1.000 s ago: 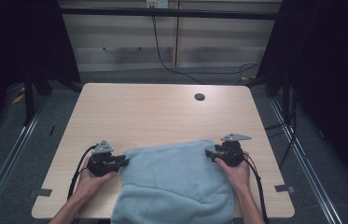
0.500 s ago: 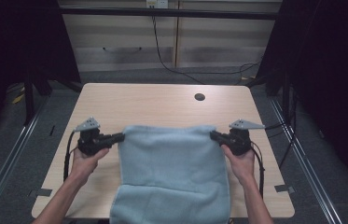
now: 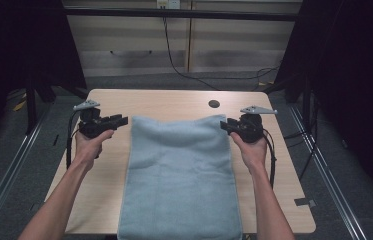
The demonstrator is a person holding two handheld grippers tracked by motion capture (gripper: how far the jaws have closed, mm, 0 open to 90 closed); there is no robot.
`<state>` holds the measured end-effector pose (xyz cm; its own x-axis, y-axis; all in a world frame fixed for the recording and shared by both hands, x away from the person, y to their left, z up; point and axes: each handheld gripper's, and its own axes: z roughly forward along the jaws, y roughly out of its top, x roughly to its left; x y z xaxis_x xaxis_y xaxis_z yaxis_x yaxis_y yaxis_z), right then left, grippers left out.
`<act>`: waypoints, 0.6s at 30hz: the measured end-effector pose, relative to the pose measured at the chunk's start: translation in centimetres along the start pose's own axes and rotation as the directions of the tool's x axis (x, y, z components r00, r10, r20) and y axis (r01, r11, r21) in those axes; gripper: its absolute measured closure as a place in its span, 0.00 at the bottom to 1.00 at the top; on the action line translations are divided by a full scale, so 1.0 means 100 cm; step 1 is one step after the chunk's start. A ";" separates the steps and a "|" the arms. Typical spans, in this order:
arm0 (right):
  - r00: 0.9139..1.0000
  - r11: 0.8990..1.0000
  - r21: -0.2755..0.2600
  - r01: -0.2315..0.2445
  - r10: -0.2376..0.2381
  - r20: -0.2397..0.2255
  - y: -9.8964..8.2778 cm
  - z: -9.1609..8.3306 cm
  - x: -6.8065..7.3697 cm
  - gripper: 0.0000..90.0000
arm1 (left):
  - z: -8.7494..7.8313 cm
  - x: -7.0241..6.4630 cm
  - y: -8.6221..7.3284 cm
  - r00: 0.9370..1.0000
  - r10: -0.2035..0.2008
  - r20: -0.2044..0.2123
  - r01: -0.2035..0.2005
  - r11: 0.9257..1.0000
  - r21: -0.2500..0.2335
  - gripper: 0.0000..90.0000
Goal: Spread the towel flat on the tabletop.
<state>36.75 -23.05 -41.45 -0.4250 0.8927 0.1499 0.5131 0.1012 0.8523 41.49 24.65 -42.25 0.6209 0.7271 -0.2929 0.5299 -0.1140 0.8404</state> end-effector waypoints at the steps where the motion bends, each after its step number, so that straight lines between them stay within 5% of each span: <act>1: 1.000 1.000 0.005 0.005 -0.005 0.003 -0.003 -0.001 0.000 0.66 | -0.002 0.002 -0.005 1.000 0.003 0.001 -0.003 1.000 0.010 0.68; 6: 1.000 1.000 -0.015 0.014 -0.014 -0.004 -0.009 -0.015 0.003 0.63 | -0.012 -0.002 -0.020 0.999 0.035 0.004 -0.035 0.999 0.025 0.65; 11: 0.998 0.999 -0.020 0.031 -0.032 -0.045 -0.020 -0.031 0.012 0.61 | -0.019 -0.017 -0.036 0.996 0.076 0.055 -0.078 0.996 0.041 0.64; 18: 0.993 0.996 0.065 0.064 -0.057 -0.108 -0.054 -0.032 0.027 0.60 | 0.000 -0.037 -0.061 0.987 0.107 0.121 -0.123 0.983 0.134 0.64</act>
<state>30.46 -22.57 -44.09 -0.5316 0.8328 0.1545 0.5319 0.1863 0.8261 35.94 22.60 -46.34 0.7391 0.6235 -0.2547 0.5222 -0.2916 0.8014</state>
